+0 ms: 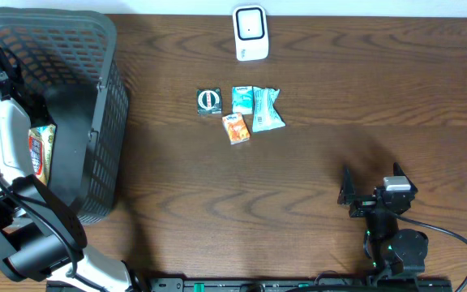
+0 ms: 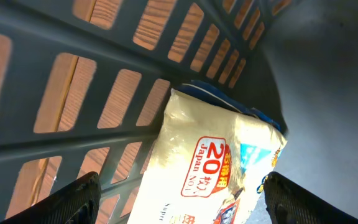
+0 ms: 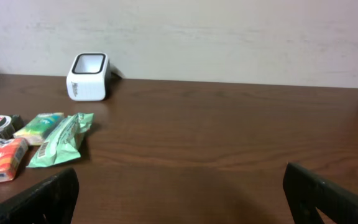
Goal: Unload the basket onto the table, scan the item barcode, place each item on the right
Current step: 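Grasp the white-and-yellow snack bag in the basket with the left gripper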
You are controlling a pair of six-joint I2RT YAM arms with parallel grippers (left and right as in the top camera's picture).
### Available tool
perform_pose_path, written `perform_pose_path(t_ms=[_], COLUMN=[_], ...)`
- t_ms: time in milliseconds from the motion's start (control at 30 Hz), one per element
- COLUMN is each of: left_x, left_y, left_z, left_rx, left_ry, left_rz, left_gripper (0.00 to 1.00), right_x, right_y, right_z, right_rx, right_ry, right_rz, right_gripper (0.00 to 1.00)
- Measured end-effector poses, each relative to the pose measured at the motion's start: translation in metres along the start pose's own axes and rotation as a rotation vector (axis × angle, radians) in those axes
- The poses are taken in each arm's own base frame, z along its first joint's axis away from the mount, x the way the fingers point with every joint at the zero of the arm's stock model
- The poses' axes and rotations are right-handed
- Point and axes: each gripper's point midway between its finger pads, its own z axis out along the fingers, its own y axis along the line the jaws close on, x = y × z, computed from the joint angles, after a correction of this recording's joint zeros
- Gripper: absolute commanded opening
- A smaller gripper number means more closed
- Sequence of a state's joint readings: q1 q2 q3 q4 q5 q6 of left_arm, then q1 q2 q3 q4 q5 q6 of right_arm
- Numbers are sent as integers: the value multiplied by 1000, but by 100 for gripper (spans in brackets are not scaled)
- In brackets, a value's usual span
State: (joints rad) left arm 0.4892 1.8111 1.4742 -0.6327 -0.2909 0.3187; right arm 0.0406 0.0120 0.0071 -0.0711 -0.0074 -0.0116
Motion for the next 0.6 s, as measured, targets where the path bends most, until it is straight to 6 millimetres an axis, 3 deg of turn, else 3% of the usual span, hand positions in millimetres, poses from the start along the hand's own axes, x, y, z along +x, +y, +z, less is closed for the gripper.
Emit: perform_pose_path(t_ms=[167, 500, 600], left_x=[7, 32, 34], left_y=[-4, -23, -24], left_z=[5, 44, 47], left_rx=[9, 41, 42], left_ry=[31, 153, 163], left_rz=[37, 83, 91], left_gripper=[79, 76, 55], right_x=[0, 0, 0], right_y=[0, 0, 0], right_z=[0, 0, 0], right_rx=[0, 0, 0], right_ry=[0, 0, 0], right_rz=[0, 0, 0], right_gripper=[99, 99, 99])
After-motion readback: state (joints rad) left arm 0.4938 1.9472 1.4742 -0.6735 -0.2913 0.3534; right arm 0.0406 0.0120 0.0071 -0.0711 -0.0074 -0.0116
